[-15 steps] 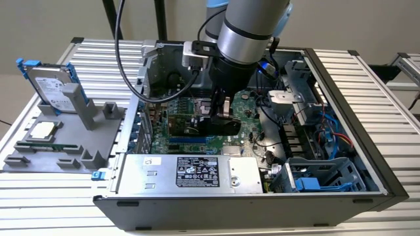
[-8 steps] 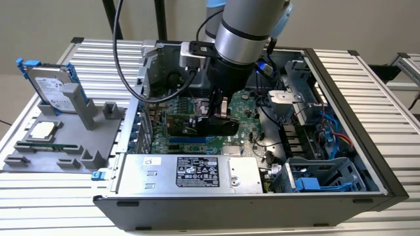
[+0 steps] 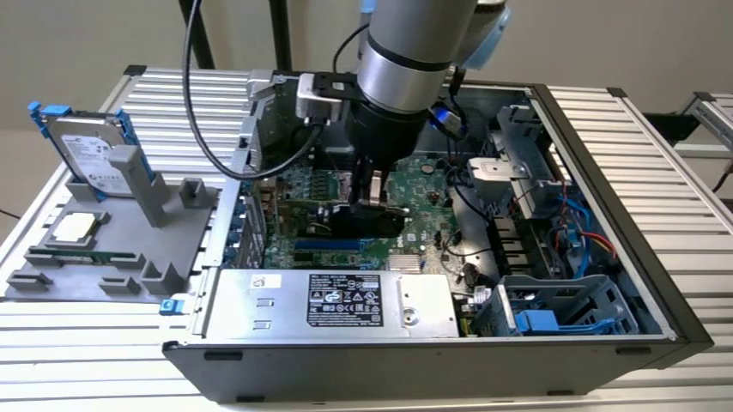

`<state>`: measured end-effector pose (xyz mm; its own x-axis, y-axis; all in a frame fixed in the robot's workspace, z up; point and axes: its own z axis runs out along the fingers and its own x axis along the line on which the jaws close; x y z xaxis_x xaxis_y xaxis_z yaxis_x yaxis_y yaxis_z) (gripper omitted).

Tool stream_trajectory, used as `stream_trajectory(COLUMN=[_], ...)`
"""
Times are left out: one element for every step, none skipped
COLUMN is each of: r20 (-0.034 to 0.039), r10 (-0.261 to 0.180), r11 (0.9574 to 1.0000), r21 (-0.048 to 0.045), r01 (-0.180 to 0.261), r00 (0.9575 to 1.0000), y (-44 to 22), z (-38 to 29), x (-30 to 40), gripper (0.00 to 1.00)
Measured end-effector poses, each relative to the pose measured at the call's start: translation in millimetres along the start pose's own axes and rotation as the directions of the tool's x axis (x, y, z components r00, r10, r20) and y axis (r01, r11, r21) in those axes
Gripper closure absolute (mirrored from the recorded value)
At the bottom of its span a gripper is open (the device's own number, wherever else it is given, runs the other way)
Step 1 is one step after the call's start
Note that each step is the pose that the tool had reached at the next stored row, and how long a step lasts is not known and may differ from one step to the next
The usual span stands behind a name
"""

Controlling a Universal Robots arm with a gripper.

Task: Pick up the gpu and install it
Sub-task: 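Insert the gpu into the slot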

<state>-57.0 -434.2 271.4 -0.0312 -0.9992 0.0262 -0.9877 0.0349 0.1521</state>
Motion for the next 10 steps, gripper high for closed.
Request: stream_trajectory(r20=[-0.0001, -0.0001, -0.0003, -0.0004, -0.0008, -0.0011, -0.0008, -0.0005, -0.0005, -0.001], r10=[0.0, 0.0, 0.0, 0.002, 0.003, 0.003, 0.004, 0.006, 0.007, 0.009], r11=[1.0, 1.0, 1.0, 1.0, 1.0, 1.0, 1.0, 1.0, 1.0, 1.0], r21=[0.0002, 0.0006, 0.0016, 0.0023, 0.0028, 0.0033, 0.0039, 0.0042, 0.0043, 0.0043], r01=[0.0, 0.0, 0.0, -0.002, -0.003, -0.003, -0.004, -0.006, -0.007, -0.009], r00=[1.0, 1.0, 1.0, 1.0, 1.0, 1.0, 1.0, 1.0, 1.0, 1.0], y=[2.2, 4.9, 7.6, 9.9, 12.0, 14.0, 16.1, 17.9, 18.9, 19.7], z=[0.6, 1.4, 2.6, 3.8, 4.7, 5.3, 5.9, 6.4, 6.7, 6.9], x=[0.0, 0.1, 0.2, 0.1, 0.1, 0.2, 0.2, 0.2, 0.2, 0.3], gripper=[1.0, 1.0, 1.0, 1.0, 1.0, 1.0, 1.0, 1.0, 1.0, 1.0])
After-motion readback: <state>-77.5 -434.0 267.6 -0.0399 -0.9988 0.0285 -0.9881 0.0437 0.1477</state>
